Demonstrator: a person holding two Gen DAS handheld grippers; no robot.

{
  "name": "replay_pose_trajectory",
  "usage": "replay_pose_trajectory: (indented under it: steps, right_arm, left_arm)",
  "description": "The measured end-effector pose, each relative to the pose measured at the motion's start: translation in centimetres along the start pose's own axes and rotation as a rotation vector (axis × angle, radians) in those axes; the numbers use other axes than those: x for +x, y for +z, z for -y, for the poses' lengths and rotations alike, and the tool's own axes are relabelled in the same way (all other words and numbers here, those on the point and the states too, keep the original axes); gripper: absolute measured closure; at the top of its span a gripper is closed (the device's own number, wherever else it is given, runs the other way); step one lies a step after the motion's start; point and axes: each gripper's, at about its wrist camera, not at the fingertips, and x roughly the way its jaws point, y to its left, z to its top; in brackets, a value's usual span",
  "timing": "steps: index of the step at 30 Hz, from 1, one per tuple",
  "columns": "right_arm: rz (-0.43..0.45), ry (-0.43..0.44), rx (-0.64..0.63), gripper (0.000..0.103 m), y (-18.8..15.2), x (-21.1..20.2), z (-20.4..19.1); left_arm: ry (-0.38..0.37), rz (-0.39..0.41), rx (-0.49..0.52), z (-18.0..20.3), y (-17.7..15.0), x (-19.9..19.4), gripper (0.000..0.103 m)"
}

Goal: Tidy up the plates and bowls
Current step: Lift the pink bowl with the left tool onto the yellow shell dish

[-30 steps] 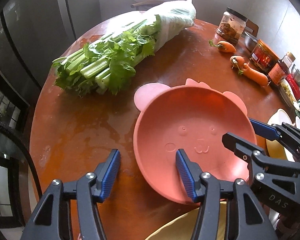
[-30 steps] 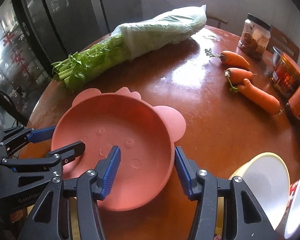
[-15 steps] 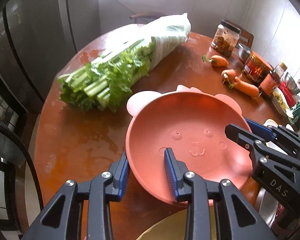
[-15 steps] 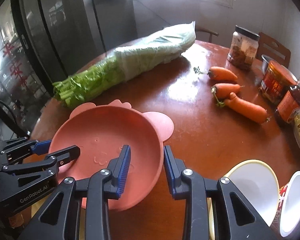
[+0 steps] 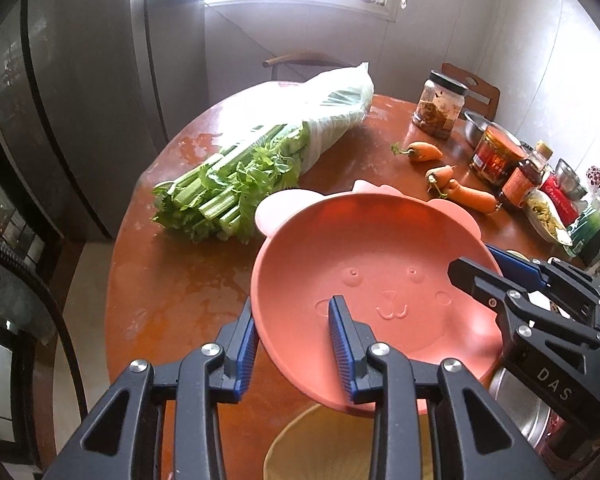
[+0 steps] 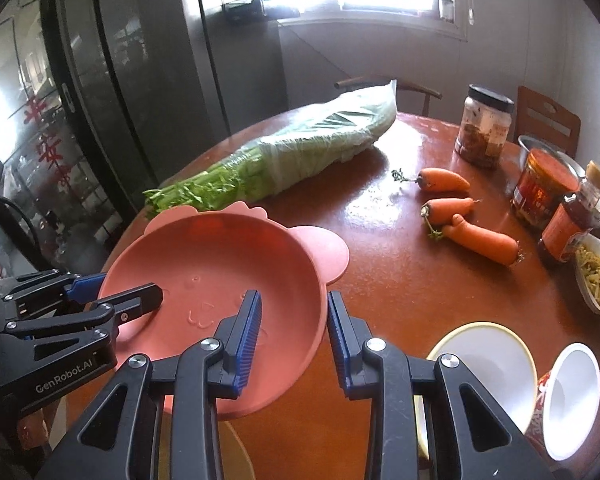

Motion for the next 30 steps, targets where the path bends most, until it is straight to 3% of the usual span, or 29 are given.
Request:
replay_pose_trajectory:
  steps: [16,30]
  right_arm:
    - [0.064,0.030,-0.022,0.069,-3.8,-5.4,-2.4]
    - [0.062,0.026,-0.030,0.068,-8.1,-7.2,-3.5]
  left_arm:
    - [0.010,0.051,-0.005,0.4,-4.5,-4.5,0.069]
    - [0.016,0.046,0.004,0.5,-8.0,-5.1,0.069]
